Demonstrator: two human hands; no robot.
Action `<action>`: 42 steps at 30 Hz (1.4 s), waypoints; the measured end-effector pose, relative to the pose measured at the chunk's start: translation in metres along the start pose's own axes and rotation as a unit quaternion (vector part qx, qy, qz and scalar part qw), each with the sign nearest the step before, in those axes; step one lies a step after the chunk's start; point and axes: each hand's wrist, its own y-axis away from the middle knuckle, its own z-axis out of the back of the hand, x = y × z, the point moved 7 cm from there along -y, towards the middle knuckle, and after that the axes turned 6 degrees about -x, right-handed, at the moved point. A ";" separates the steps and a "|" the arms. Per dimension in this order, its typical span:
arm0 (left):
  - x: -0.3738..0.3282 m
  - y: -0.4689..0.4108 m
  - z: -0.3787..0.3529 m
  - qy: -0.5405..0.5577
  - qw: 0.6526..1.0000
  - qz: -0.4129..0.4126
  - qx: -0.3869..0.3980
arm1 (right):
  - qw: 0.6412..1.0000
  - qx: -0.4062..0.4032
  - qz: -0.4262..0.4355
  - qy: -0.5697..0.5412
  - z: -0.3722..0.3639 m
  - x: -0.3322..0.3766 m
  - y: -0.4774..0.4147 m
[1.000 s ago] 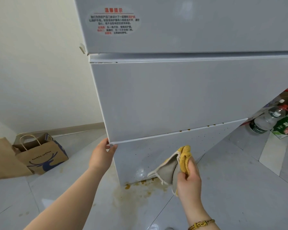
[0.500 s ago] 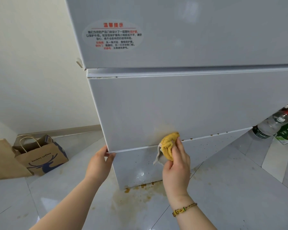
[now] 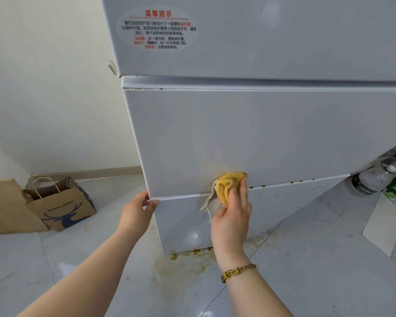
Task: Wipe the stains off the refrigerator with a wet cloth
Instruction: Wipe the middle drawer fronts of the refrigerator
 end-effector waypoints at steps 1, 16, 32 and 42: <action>0.000 0.001 0.000 -0.002 1.000 -0.001 -0.005 | 1.000 0.004 0.005 -0.001 0.001 0.000 0.000; 0.024 0.066 -0.009 -0.031 0.999 0.011 -0.016 | 0.996 -0.005 0.086 -0.005 0.011 -0.014 -0.004; -0.004 0.113 -0.032 -0.188 0.980 -0.058 -0.020 | 0.948 -0.001 0.236 0.213 0.027 -0.087 -0.028; -0.020 0.147 -0.085 -0.332 0.889 -0.314 0.032 | 0.976 0.035 0.126 0.172 0.086 -0.173 -0.113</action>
